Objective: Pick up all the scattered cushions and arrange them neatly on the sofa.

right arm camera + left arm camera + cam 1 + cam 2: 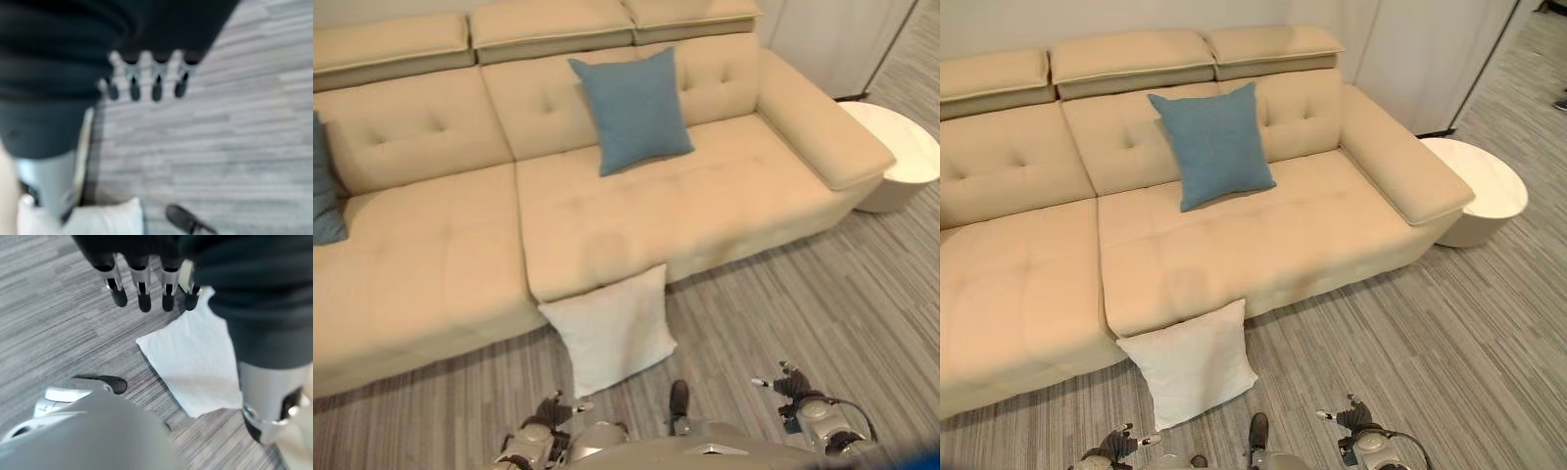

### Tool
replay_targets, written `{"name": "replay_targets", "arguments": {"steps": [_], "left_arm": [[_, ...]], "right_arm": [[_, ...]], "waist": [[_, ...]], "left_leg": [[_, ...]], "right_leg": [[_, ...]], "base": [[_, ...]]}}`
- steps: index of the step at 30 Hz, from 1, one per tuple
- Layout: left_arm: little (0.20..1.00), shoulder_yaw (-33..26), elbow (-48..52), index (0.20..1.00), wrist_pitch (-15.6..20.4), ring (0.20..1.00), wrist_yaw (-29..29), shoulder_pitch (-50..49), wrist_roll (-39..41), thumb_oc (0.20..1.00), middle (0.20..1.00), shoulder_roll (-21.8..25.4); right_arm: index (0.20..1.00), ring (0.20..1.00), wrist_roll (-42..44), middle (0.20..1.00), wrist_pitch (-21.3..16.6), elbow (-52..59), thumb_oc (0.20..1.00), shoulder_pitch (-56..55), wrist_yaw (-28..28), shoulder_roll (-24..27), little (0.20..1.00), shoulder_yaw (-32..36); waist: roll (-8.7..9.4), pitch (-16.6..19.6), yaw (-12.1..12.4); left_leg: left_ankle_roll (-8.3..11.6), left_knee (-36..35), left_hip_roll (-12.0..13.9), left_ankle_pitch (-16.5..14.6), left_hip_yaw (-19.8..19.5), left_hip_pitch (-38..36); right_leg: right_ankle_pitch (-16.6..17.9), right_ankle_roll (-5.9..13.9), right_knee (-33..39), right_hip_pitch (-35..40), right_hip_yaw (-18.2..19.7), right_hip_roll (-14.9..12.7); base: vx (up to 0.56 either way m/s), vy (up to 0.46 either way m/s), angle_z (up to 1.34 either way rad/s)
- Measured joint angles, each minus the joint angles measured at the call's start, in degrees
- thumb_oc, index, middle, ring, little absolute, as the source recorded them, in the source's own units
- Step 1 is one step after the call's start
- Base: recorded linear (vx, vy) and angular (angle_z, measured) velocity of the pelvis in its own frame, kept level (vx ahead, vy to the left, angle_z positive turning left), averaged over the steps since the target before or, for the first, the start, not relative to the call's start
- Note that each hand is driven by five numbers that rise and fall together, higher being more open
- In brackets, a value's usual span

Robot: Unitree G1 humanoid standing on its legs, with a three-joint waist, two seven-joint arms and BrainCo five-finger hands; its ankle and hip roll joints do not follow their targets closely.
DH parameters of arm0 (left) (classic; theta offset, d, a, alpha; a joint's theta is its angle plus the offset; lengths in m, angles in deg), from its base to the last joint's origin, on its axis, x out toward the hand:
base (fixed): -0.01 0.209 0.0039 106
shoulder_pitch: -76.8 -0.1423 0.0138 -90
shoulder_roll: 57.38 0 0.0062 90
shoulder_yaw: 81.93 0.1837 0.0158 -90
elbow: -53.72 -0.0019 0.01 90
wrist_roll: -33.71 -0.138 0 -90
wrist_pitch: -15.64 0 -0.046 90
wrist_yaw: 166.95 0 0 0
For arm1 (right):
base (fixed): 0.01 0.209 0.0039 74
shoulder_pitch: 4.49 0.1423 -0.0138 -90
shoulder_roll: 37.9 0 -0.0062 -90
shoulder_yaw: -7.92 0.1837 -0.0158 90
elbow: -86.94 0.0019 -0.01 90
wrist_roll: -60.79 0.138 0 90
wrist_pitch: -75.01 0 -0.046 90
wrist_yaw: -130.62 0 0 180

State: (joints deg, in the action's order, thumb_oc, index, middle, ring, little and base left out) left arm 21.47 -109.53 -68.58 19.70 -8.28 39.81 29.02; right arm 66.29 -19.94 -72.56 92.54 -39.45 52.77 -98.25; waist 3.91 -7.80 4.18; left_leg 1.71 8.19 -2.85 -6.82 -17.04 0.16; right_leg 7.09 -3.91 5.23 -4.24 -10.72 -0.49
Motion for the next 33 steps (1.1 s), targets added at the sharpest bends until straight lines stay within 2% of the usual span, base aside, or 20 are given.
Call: {"name": "replay_targets", "arguments": {"steps": [2,4,5,6,7,8,9,10,11,15,17,22,24,25,26,27,30,31,33], "left_arm": [[1.0,0.1,0.2,1.0,0.1,1.0,0.0,0.8,0.0,1.0,1.0,-0.3],[1.0,0.0,0.0,1.0,0.1,1.0,0.0,2.4,0.0,1.0,1.0,-0.4],[1.0,0.0,0.0,1.0,0.1,1.0,0.0,2.9,0.0,1.0,1.0,-0.1],[1.0,-0.1,0.0,1.0,0.0,1.0,0.1,2.6,0.0,1.0,1.0,0.3],[1.0,0.0,-0.1,1.0,-0.2,1.0,0.1,2.0,-0.1,1.0,1.0,0.3],[1.0,0.1,0.3,1.0,-0.2,1.0,0.1,1.0,-0.6,1.0,1.0,-0.1],[1.0,0.1,0.6,1.0,-0.2,1.0,0.1,0.3,-0.6,1.0,1.0,0.5],[1.0,0.0,0.6,1.0,-0.2,1.0,0.1,-0.5,-0.6,1.0,1.0,0.7],[1.0,0.0,0.4,1.0,-0.5,1.0,0.0,-1.8,-0.7,1.0,1.0,0.8],[1.0,0.0,0.2,1.0,-0.5,1.0,0.0,-2.9,-1.0,1.0,1.0,1.6],[1.0,0.0,0.1,1.0,-0.5,1.0,0.0,-2.6,-1.1,1.0,1.0,2.2],[1.0,0.0,0.1,1.0,-0.3,1.0,0.0,-0.4,-1.0,1.0,1.0,3.1],[1.0,0.0,0.4,1.0,-0.1,1.0,0.0,1.0,-1.0,1.0,1.0,3.5],[1.0,0.0,0.4,1.0,-0.1,1.0,0.1,1.3,-1.0,1.0,1.0,3.2],[1.0,0.0,0.0,1.0,0.0,1.0,0.1,1.7,-1.0,1.0,1.0,4.1],[1.0,0.0,0.0,1.0,0.0,1.0,0.1,1.9,-1.0,1.0,1.0,4.1],[1.0,0.0,0.9,1.0,0.7,1.0,0.8,3.3,-0.7,1.0,1.0,4.0],[1.0,0.1,1.9,1.0,0.8,1.0,0.9,3.2,-0.5,1.0,1.0,4.0],[1.0,0.1,3.0,1.0,1.0,1.0,0.9,3.2,-0.4,1.0,1.0,3.9]], "right_arm": [[1.0,1.0,0.0,1.0,-0.2,0.1,1.0,0.1,0.1,0.4,1.0,0.0],[1.0,1.0,0.0,1.0,-0.2,0.5,1.0,-0.2,0.4,0.6,1.0,0.0],[1.0,1.0,0.0,1.0,-0.1,0.5,1.0,-1.0,0.4,0.2,1.0,0.0],[1.0,1.0,0.0,1.0,-0.1,0.5,1.0,-1.1,0.4,0.0,1.0,0.0],[1.0,1.0,0.0,1.0,-0.4,1.1,1.0,-1.5,0.4,0.3,1.0,0.0],[1.0,1.0,0.0,1.0,-0.1,0.2,1.0,-1.9,0.3,-0.1,1.0,0.2],[1.0,1.0,0.0,1.0,0.1,-0.1,1.0,-2.7,0.2,-0.8,1.0,0.2],[1.0,1.0,0.0,1.0,0.2,-0.2,1.0,-2.9,0.1,-0.9,1.0,0.2],[1.0,1.0,0.0,1.0,0.2,-0.2,1.0,-3.2,0.0,-0.8,1.0,0.2],[1.0,1.0,-0.1,1.0,0.2,0.1,1.0,-3.2,-0.2,-1.2,1.0,0.3],[1.0,1.0,-0.1,1.0,0.2,0.4,1.0,-2.8,-0.3,-1.2,1.0,0.4],[1.0,1.0,-0.1,1.0,0.2,2.1,1.0,-0.8,-0.7,-1.2,1.0,0.2],[1.0,1.0,-0.1,1.0,0.2,2.7,1.0,-0.1,-0.7,-1.2,1.0,0.0],[1.0,1.0,-0.1,1.0,0.1,3.5,1.0,-0.1,-0.7,-1.1,1.0,-0.1],[1.0,1.0,-0.1,1.0,0.1,4.0,1.0,-0.1,-0.7,-1.0,1.0,-0.7],[1.0,1.0,-0.1,1.0,0.1,3.8,1.0,-0.2,-0.7,-1.0,1.0,-1.0],[1.0,1.0,-0.1,1.0,0.1,2.9,1.0,0.2,-0.5,-0.8,1.0,-1.1],[1.0,1.0,-0.1,1.0,0.1,2.9,1.0,0.9,-0.5,-0.7,1.0,-1.0],[1.0,1.0,-0.1,1.0,-0.1,2.8,1.0,2.0,-0.2,-0.7,1.0,-1.1]], "waist": [[-0.35,-0.9,-0.3],[-0.19,-2.0,-1.3],[0.09,-2.4,-1.6],[0.38,-2.5,-1.4],[-0.47,-2.7,-2.4],[-1.88,-2.5,-2.2],[-0.86,-1.8,-2.5],[-0.56,-1.7,-2.4],[-0.77,-1.6,-2.5],[0.06,-0.7,-1.7],[0.62,-0.4,-1.5],[0.56,0.2,-1.5],[-0.56,-0.5,-2.8],[-0.97,-0.8,-3.6],[-1.04,-1.5,-4.2],[-0.14,-1.7,-4.3],[0.77,-3.1,-4.3],[0.5,-3.6,-4.0],[0.18,-4.3,-3.3]], "left_leg": [[-0.08,0.5,0.7,0.1,5.4,2.0],[-0.31,0.9,2.8,0.0,15.1,4.6],[-0.45,0.3,4.0,0.1,18.7,5.3],[-0.52,-0.6,4.8,0.1,21.4,4.8],[-0.97,-2.3,6.4,0.8,26.4,4.8],[-2.06,-4.4,7.0,2.2,26.6,4.7],[-1.7,-5.4,5.8,2.9,26.3,3.9],[-1.84,-6.0,5.4,3.8,25.9,3.4],[-2.16,-6.4,5.4,5.3,25.9,2.5],[-3.32,-6.6,4.4,5.5,26.5,1.5],[-3.99,-6.8,3.4,4.9,26.5,0.8],[-5.24,-6.9,2.1,4.3,27.5,0.7],[-6.05,-7.6,1.9,3.9,26.5,0.8],[-6.62,-8.6,1.9,4.5,25.6,0.6],[-6.07,-10.1,1.7,5.9,24.5,0.6],[-5.74,-10.2,1.5,6.1,24.3,0.3],[-4.91,-9.7,1.0,6.4,20.6,2.6],[-4.44,-9.6,1.6,6.7,20.1,3.6],[-3.19,-8.7,2.5,6.8,18.7,6.0]], "right_leg": [[-0.3,-0.59,0.2,-0.1,-2.9,-0.7],[-0.7,-1.06,0.3,-0.2,-7.0,-1.9],[-0.8,-1.16,0.3,0.0,-8.1,-2.6],[-0.8,-0.96,0.3,0.0,-8.5,-3.1],[-1.3,1.29,0.0,0.2,-9.4,-3.8],[-4.1,2.64,-6.9,-1.2,-9.0,-4.0],[-7.4,3.86,-9.3,-0.9,-8.5,-5.1],[-7.9,3.71,-8.7,-0.3,-7.8,-5.2],[-7.9,3.9,-8.0,0.7,-7.6,-5.1],[-7.4,5.24,-7.2,1.7,-7.0,-5.8],[-7.1,5.28,-7.4,1.8,-6.6,-6.3],[-8.4,7.14,-13.1,-1.2,-4.0,-8.0],[-10.8,8.81,-18.4,-5.1,0.8,-8.3],[-12.5,9.19,-20.2,-6.9,4.4,-7.0],[-11.8,9.81,-18.3,-9.0,7.0,-5.9],[-11.0,10.14,-16.5,-9.1,7.7,-5.6],[-5.3,7.67,-12.5,-9.5,6.4,-5.4],[-4.9,7.26,-11.6,-9.8,5.7,-4.8],[-2.8,4.5,-7.6,-9.6,4.5,-3.6]], "base": [[0.0,0.002,0.83],[0.02,0.026,1.08],[0.05,0.056,0.79],[0.11,0.086,0.77],[0.19,0.131,0.69],[0.21,0.155,0.78],[0.14,0.105,0.47],[0.12,0.128,0.17],[0.11,0.142,-0.02],[0.08,0.161,-0.05],[0.05,0.171,-0.12],[0.05,0.097,-0.09],[0.08,0.014,0.02],[0.09,-0.082,0.42],[0.03,-0.134,0.56],[-0.01,-0.131,0.7],[-0.05,-0.127,0.67],[0.0,-0.061,0.42],[-0.04,-0.074,0.21]]}}
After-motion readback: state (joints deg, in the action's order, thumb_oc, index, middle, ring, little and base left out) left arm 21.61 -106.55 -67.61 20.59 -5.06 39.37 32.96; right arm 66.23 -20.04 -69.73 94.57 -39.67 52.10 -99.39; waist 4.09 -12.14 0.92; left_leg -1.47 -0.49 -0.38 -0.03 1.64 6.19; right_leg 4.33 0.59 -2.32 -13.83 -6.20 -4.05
